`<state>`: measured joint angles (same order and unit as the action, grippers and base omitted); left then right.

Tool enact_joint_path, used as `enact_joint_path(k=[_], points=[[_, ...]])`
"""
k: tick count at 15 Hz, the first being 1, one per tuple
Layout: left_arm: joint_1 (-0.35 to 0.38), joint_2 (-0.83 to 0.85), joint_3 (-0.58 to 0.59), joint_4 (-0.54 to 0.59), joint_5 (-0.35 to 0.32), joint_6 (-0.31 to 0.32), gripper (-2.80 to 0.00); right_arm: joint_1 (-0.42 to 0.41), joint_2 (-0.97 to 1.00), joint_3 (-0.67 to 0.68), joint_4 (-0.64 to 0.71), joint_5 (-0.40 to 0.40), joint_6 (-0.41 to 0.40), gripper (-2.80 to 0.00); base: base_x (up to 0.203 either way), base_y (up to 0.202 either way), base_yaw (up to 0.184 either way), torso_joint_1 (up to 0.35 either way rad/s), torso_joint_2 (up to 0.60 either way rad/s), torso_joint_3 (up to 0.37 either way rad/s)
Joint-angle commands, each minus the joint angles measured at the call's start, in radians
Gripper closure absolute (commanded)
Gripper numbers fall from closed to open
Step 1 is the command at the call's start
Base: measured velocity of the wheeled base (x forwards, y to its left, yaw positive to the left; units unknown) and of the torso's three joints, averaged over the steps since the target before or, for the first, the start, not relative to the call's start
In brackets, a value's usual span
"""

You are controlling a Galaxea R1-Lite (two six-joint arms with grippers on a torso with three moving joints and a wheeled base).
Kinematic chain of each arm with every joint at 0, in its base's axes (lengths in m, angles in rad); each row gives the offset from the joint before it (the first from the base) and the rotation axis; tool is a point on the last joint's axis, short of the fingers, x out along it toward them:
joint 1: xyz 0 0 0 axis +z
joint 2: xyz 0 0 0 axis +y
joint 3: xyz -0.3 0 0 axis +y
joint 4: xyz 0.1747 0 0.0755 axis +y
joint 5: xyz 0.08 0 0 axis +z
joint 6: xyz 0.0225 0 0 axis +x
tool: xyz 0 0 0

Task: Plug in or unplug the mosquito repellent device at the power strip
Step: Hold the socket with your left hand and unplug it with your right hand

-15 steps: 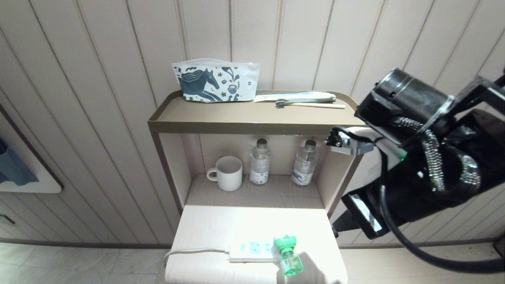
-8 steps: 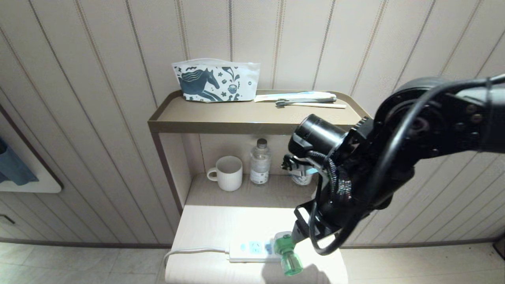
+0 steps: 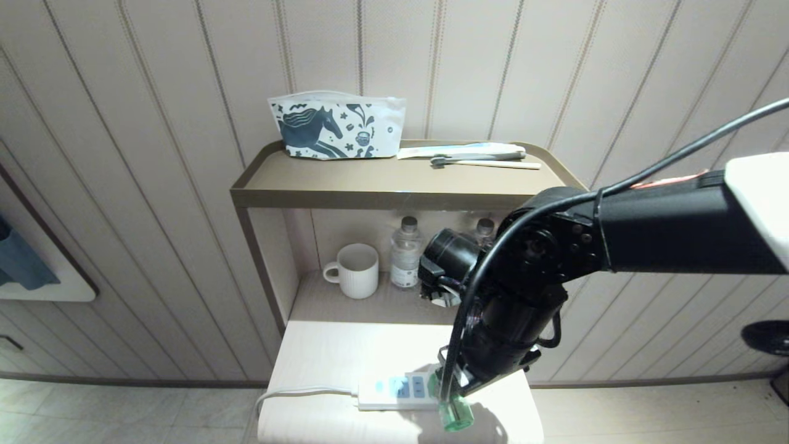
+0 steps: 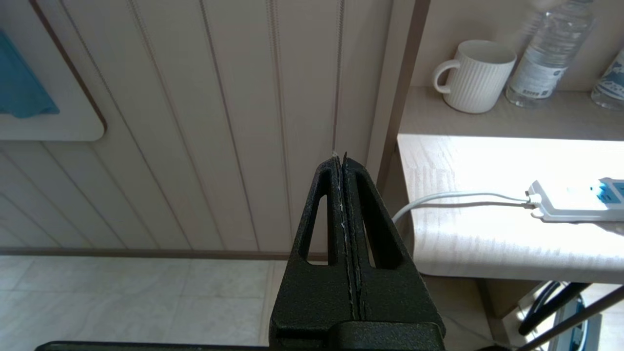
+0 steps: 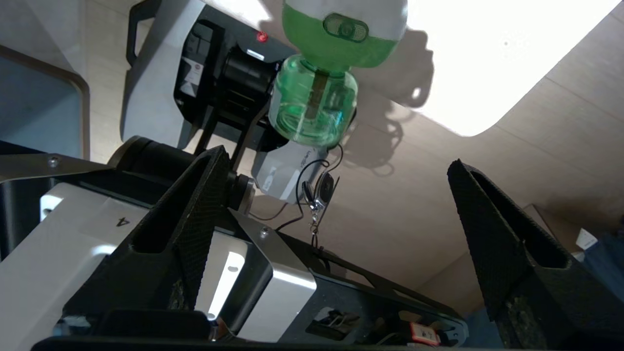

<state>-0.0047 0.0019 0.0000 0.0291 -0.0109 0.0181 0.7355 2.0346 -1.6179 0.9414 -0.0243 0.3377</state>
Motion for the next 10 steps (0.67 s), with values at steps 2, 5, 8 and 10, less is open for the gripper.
enact_joint_path(k=[2,5,8,10], points=[[0.000,0.000,0.000,0.000,0.000,0.000,0.00,0.001,0.062,0.001,-0.012,0.000,0.001,-2.80,0.000,0.000,0.000,0.000,0.00,0.000],[0.000,0.000,0.000,0.000,0.000,0.000,0.00,-0.001,0.117,-0.004,-0.027,-0.002,0.001,-2.80,0.000,0.000,0.000,0.000,0.00,0.000],[0.000,0.000,0.000,0.000,0.000,0.000,0.00,-0.005,0.162,-0.015,-0.032,-0.002,0.000,-2.80,0.000,0.000,0.000,0.000,0.00,0.000],[0.000,0.000,0.000,0.000,0.000,0.000,0.00,-0.015,0.188,-0.016,-0.096,-0.002,0.000,-2.80,0.000,0.000,0.000,0.000,0.00,0.000]])
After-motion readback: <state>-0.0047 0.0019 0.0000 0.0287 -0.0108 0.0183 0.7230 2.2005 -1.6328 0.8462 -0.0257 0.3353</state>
